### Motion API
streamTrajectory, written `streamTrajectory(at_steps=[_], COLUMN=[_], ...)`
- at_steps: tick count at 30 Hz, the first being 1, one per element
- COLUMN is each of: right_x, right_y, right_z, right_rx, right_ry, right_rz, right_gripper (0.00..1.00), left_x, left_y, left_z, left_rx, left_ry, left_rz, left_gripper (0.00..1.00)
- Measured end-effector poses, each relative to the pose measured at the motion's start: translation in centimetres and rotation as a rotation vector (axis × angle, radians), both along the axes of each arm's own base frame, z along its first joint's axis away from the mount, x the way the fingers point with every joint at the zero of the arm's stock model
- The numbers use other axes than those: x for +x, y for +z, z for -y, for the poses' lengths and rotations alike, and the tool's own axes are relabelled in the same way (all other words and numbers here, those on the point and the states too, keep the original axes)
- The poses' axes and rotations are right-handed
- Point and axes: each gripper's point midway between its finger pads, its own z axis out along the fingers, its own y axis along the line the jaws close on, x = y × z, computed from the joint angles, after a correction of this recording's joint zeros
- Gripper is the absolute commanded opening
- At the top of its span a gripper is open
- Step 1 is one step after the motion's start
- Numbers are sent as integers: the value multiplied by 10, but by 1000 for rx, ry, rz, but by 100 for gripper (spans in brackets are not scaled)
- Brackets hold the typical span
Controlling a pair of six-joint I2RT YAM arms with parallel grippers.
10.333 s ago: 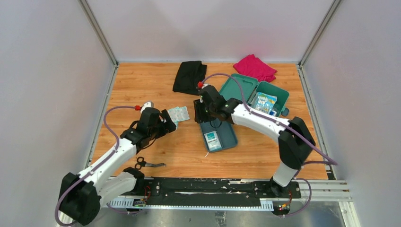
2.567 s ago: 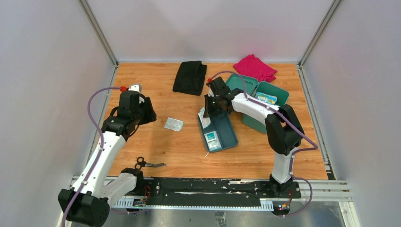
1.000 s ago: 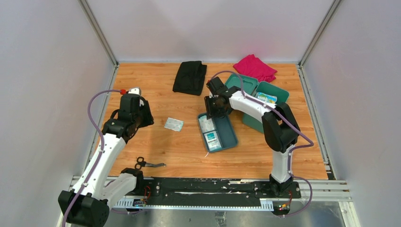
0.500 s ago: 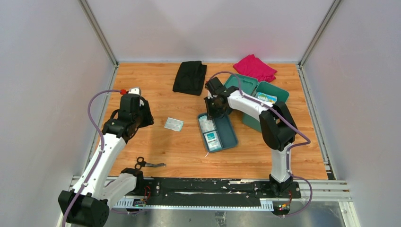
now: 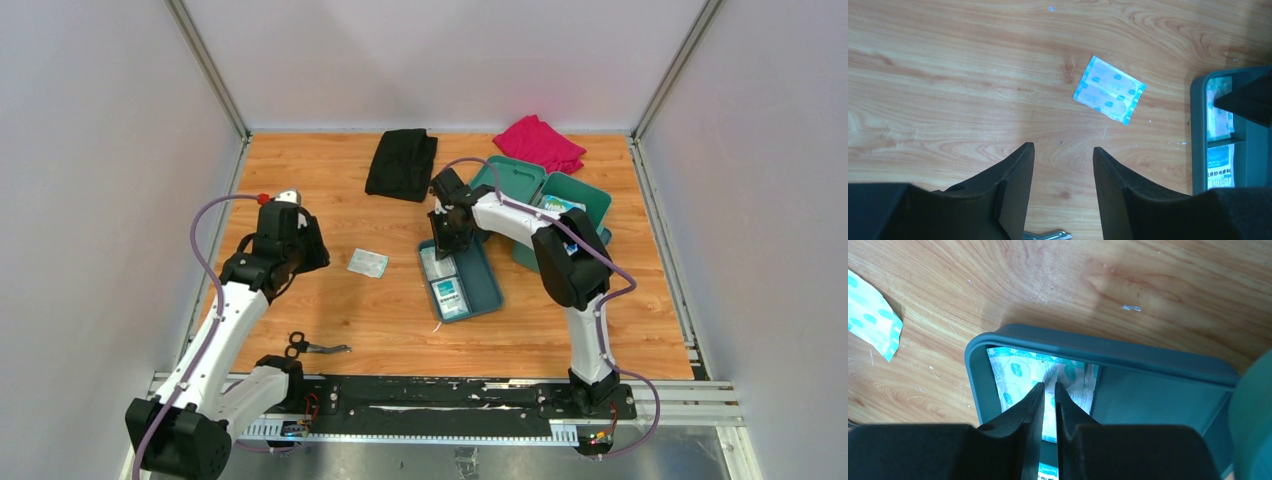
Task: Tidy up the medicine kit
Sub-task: Place the medical item at the medicine box compartment, then pick up the medical item at the center of the board.
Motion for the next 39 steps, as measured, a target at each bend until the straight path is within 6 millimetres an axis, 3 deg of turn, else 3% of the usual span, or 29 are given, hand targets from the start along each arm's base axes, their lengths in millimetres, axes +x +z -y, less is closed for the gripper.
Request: streamTrajectory(at_steps=[6, 11, 15, 18, 23, 27, 32, 39], right_x=[2, 8, 15, 21, 29, 28, 22, 22], right_y=[6, 44, 78, 88, 69, 46, 26, 26], right_z=[2, -1, -21, -43, -88, -109, -117, -119], right_rx=[-4, 40, 159, 241, 308, 319, 317, 332], right_ry=[-3, 13, 58, 100, 164, 168, 124, 73], right_rz=[18, 106, 175, 190, 154, 103, 33, 5], right_gripper=[18, 18, 19, 20, 21, 27, 31, 32], left_x=[-6, -8, -10, -17, -22, -14, 0, 20], left_y=[-20, -27, -45, -65, -92, -99, -108, -127], left_z=[8, 13, 23, 28, 38, 41, 44, 50], left_rx=[-62, -114, -184, -220, -284, -297, -303, -314], left_ry=[13, 33, 36, 44, 52, 58, 63, 63], left_rz=[-37, -27, -40, -79, -129, -130, -126, -146], left_gripper=[52, 53, 53, 53, 52, 49, 43, 31])
